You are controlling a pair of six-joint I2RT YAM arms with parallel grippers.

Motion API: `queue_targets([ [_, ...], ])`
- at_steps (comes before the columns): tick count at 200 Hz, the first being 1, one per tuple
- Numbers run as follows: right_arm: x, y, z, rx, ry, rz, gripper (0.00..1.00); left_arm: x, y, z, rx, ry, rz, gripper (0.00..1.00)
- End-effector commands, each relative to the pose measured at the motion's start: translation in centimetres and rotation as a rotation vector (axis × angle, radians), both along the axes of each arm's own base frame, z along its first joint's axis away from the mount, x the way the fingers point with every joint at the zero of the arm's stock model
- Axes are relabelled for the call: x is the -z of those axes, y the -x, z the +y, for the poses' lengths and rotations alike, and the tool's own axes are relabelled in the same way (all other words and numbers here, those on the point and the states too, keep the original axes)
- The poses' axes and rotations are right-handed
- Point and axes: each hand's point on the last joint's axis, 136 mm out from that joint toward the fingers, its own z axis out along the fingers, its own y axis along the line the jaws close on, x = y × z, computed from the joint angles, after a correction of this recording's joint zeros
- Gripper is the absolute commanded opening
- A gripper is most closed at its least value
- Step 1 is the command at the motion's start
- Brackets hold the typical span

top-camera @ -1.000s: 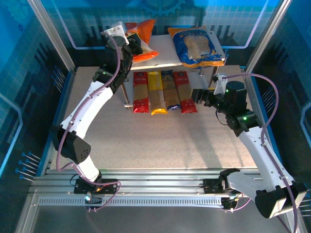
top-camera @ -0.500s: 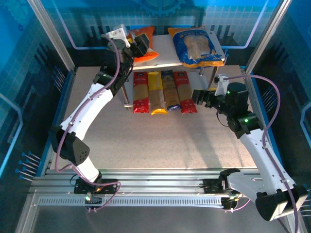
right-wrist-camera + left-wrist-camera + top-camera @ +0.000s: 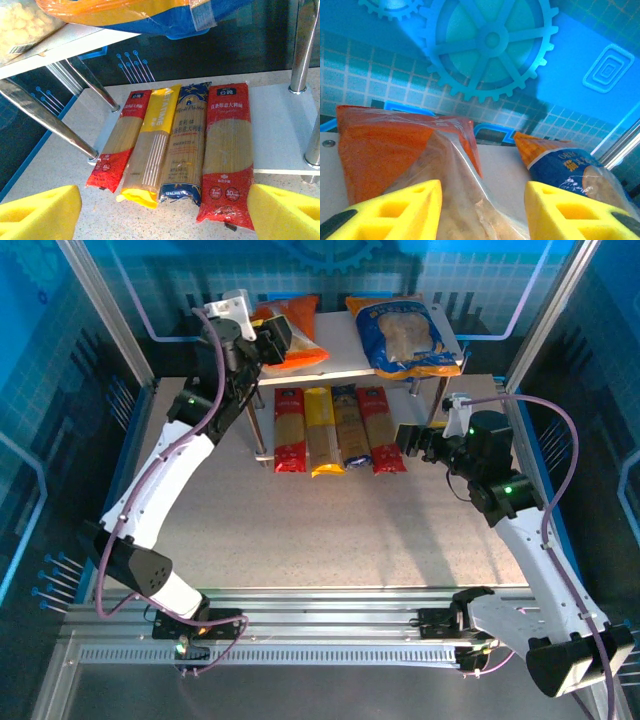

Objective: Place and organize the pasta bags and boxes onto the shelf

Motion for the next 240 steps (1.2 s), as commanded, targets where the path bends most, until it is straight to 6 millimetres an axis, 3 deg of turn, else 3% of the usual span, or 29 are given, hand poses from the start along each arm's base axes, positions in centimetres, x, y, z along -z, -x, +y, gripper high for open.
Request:
queue_targets([
  [1, -0.8, 0.2, 0.4, -0.015, -0.020, -0.011, 0.87, 0.3, 0.5, 0.3, -0.003, -0.114, 0.043, 0.44],
  [49, -1.5, 0.6, 0.2, -0.010, -0.014, -0.023, 0.86, 3.3, -1.0, -0.7, 0.035, -0.247, 0.177, 0.35],
  [122, -2.0, 0.5, -0.1, 0.005, 0.006, -0.032, 0.87, 13.7, 0.7, -0.2, 0.077, -0.402, 0.441, 0.32],
  [149, -2.1, 0.4, 0.0, 0.002, -0.001, -0.031, 0.87, 16.2, 1.9, 0.3, 0.081, -0.431, 0.520, 0.30],
  [170, -2.2, 0.4, 0.0, 0.003, -0.005, -0.032, 0.87, 16.9, 2.9, 1.0, 0.066, -0.441, 0.541, 0.32],
  [191, -2.1, 0.4, 0.1, -0.001, -0.007, -0.030, 0.87, 16.9, 3.6, 1.5, 0.057, -0.438, 0.537, 0.43],
  [213, -2.2, 0.4, 0.3, -0.005, -0.010, -0.030, 0.87, 15.8, 3.7, 1.3, 0.064, -0.401, 0.485, 0.62],
  [240, -2.4, 0.4, 0.4, -0.007, -0.009, -0.034, 0.86, 13.5, 3.7, 0.7, 0.091, -0.349, 0.410, 0.70],
])
